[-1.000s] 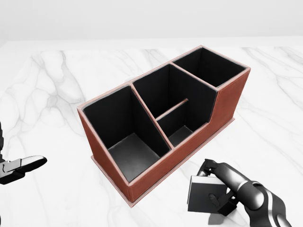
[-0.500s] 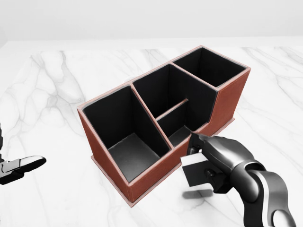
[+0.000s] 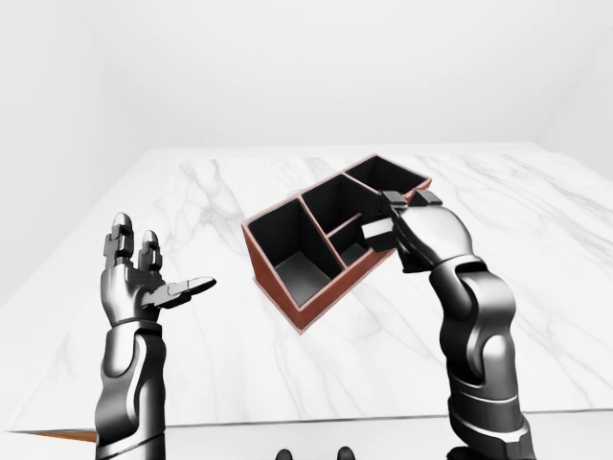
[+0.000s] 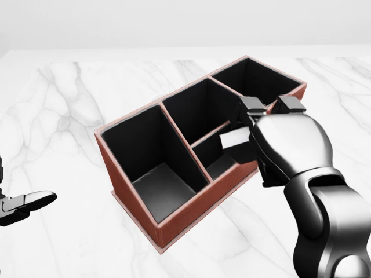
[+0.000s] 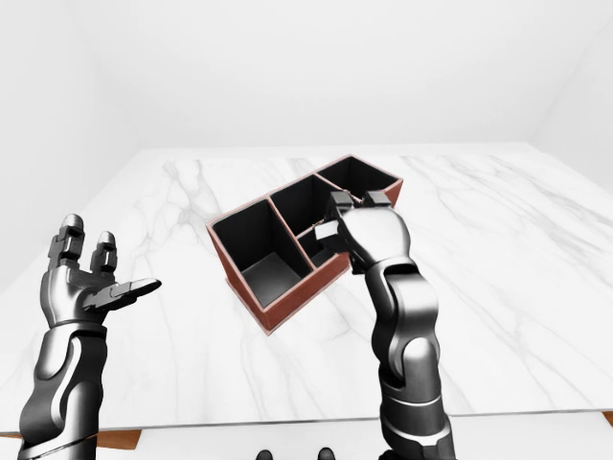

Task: Pick up the book and place it in the left compartment of the caddy.

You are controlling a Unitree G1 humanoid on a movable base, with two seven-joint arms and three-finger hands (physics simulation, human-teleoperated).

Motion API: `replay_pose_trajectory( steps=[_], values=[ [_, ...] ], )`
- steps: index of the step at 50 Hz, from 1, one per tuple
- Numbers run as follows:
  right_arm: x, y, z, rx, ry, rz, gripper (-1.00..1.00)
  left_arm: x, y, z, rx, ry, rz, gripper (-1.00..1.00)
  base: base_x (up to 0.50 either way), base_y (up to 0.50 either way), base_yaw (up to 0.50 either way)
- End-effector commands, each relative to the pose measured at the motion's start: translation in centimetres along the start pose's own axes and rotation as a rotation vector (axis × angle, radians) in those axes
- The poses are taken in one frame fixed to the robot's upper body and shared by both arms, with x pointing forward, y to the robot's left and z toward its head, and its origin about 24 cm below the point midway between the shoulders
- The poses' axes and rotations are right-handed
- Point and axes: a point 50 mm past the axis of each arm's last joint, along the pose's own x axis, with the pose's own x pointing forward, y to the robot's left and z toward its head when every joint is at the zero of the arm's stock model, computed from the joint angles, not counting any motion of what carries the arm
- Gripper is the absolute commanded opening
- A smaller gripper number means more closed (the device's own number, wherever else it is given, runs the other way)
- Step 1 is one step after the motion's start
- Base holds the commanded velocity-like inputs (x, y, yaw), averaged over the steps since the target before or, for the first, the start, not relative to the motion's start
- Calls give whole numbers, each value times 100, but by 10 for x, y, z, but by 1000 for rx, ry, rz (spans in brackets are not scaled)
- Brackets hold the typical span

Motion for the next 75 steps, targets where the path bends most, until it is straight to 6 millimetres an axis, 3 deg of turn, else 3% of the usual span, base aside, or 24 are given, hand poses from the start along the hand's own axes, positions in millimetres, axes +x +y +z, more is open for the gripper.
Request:
replay_pose_trajectory(
  steps=[1, 15, 29, 38, 50, 62, 67, 75],
  values=[
    [-14, -46, 23, 27, -108, -221, -100, -1, -1, 0, 1, -2, -1, 100, 0, 0, 0],
    [-27, -82, 43, 54, -241, -393, -100, -1, -1, 0, 2, -1, -3, 100, 0, 0, 0],
    [-30, -84, 43, 173, -472, -334, -100, -1, -1, -2, 3, 5, -3, 100, 0, 0, 0],
    [-35, -90, 45, 367, -695, -296, -100, -1, -1, -2, 2, 5, 0, 100, 0, 0, 0],
    [-33, -84, 30, 540, -817, -193, -100, -1, -1, 1, 1, -3, -1, 100, 0, 0, 0],
    [-27, -76, 28, 631, -865, -112, -100, 0, -1, -2, 3, 6, 0, 100, 0, 0, 0],
    [-8, -51, 27, 670, -782, -6, -100, 0, -1, -3, 4, 10, -1, 100, 0, 0, 0],
    [2, -38, 37, 664, -761, 58, -100, 0, -2, -2, 4, 5, -1, 100, 0, 0, 0]
  ],
)
